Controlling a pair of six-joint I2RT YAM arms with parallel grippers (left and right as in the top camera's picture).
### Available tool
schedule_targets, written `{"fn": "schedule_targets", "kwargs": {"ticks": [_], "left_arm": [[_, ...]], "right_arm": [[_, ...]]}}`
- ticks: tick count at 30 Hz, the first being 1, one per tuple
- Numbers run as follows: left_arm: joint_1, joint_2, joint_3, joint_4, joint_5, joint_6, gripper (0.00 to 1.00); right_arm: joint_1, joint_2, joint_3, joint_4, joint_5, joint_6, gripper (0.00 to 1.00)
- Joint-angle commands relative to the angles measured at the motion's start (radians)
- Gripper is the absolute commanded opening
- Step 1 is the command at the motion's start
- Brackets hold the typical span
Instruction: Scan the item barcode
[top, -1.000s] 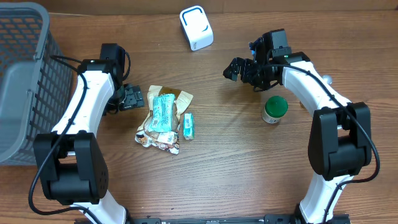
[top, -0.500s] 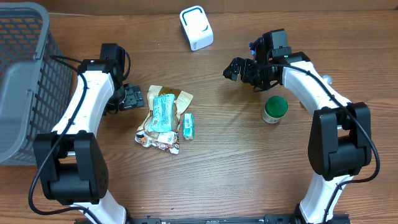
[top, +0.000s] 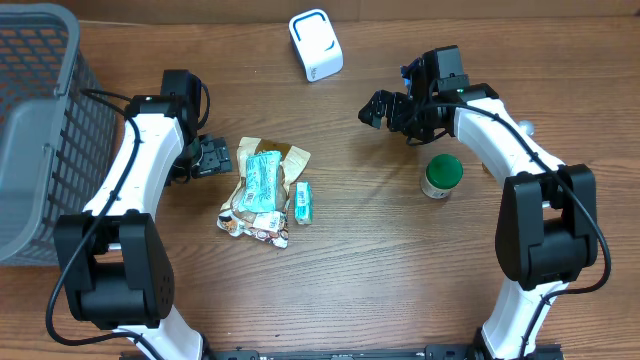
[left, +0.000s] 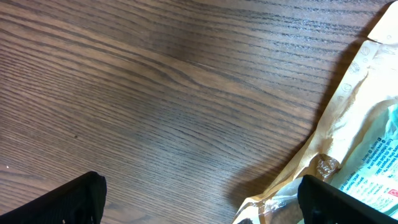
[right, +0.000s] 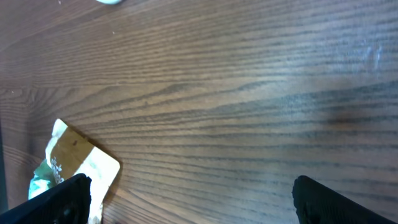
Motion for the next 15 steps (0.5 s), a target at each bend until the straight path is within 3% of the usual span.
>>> {"fn": "schedule_targets", "kwargs": {"ticks": [1,8,15], "left_arm": [[0.005,-0.008,0.014,0.0,-0.005,0.007,1.0],[0.005,-0.008,0.014,0.0,-0.005,0.007,1.0],[0.005,-0.008,0.014,0.0,-0.005,0.007,1.0]], "right_arm": [[-0.003,-0.014,0.001,0.008,-0.005,0.004,1.0],[-0.003,-0.014,0.001,-0.026,-0.119,0.105,1.0],[-0.005,-0.014,0.001,-0.093,-0.142,0.105,1.0]]}}
